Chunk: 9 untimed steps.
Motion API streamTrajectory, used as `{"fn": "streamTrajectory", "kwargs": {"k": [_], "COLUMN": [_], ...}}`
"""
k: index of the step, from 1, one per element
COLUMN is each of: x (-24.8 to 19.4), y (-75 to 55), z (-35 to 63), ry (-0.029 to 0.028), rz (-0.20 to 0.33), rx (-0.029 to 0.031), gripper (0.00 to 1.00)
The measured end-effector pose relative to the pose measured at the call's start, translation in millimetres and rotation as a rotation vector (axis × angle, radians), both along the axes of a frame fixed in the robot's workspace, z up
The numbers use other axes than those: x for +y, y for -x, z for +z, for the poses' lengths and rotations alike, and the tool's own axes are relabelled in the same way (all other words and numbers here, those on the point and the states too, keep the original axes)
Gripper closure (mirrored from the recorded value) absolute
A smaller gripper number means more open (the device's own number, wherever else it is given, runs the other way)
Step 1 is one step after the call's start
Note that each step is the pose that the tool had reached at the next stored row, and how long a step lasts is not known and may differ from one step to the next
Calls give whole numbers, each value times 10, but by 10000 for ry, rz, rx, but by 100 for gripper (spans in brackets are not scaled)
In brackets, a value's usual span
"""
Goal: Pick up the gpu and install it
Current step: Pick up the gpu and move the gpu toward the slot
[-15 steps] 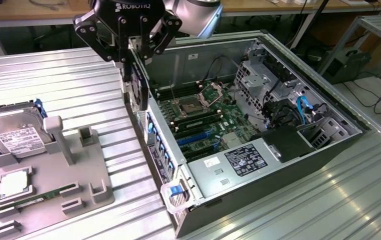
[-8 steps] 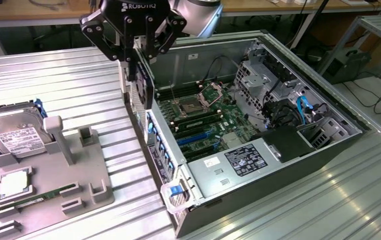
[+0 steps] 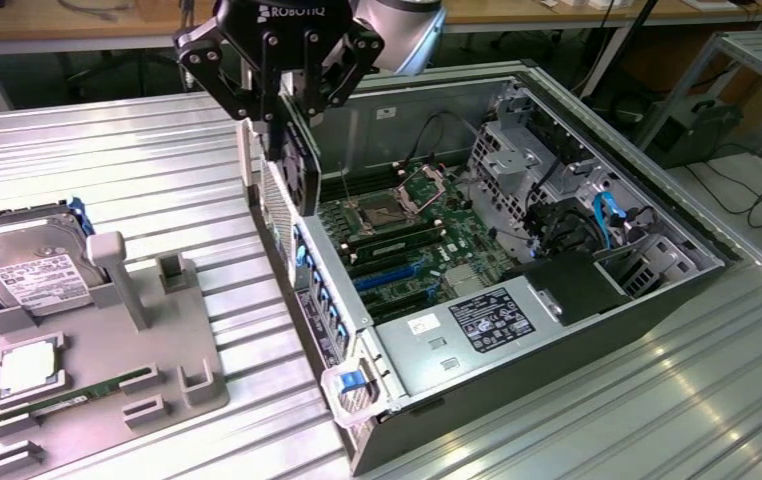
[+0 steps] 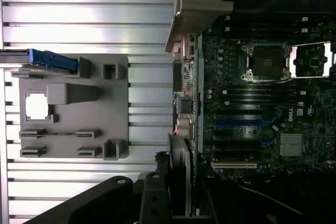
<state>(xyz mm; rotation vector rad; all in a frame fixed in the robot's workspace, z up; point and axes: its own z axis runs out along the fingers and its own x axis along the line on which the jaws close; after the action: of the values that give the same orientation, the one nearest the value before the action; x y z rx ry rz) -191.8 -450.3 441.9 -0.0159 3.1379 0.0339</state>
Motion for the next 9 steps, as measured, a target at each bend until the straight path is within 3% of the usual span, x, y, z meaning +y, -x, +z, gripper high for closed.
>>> {"fn": "streamTrajectory", "kwargs": {"k": [9], "x": [0], "y": [-74], "z": [0], "ry": [0], "rz": [0], "rx": [0], "gripper": [72]}}
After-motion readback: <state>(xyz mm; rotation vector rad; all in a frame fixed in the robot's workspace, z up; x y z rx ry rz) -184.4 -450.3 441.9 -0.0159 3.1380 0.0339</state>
